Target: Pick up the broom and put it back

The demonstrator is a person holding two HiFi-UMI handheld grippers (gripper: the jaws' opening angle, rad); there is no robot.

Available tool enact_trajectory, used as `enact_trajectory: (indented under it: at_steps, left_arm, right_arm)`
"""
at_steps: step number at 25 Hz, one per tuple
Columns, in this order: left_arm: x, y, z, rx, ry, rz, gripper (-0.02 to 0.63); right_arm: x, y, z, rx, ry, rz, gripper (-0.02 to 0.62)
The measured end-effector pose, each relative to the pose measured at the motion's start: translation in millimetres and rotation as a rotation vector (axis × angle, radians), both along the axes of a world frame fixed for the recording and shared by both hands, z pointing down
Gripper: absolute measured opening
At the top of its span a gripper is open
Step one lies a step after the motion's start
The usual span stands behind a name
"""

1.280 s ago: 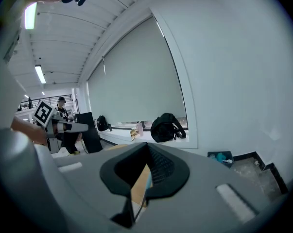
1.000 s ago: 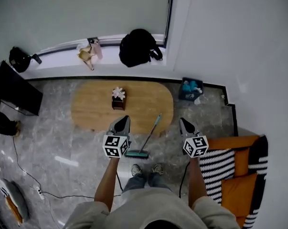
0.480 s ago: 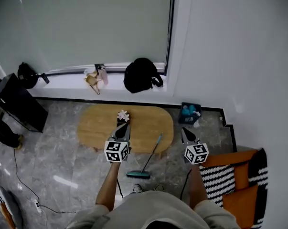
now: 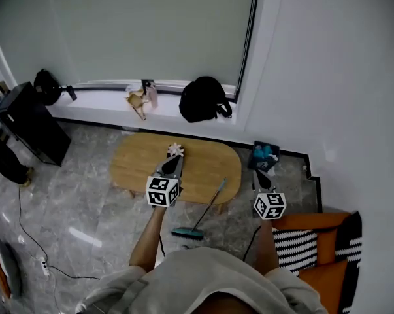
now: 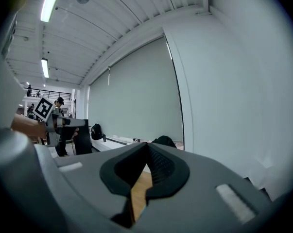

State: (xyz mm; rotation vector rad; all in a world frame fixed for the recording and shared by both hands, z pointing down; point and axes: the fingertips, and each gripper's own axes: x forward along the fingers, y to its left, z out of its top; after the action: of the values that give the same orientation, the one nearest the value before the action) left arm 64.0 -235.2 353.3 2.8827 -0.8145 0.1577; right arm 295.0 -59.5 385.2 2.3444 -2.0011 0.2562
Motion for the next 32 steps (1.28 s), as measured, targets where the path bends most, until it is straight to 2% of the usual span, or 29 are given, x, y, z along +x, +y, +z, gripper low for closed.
enact_trajectory:
  at_steps: [32]
  left_arm:
    - [6,-17,5,-0.016,-0.020,0.013,0.003]
  right_arm:
    - [3,-22,-1,-0.033,0.024,-0.009,0.000]
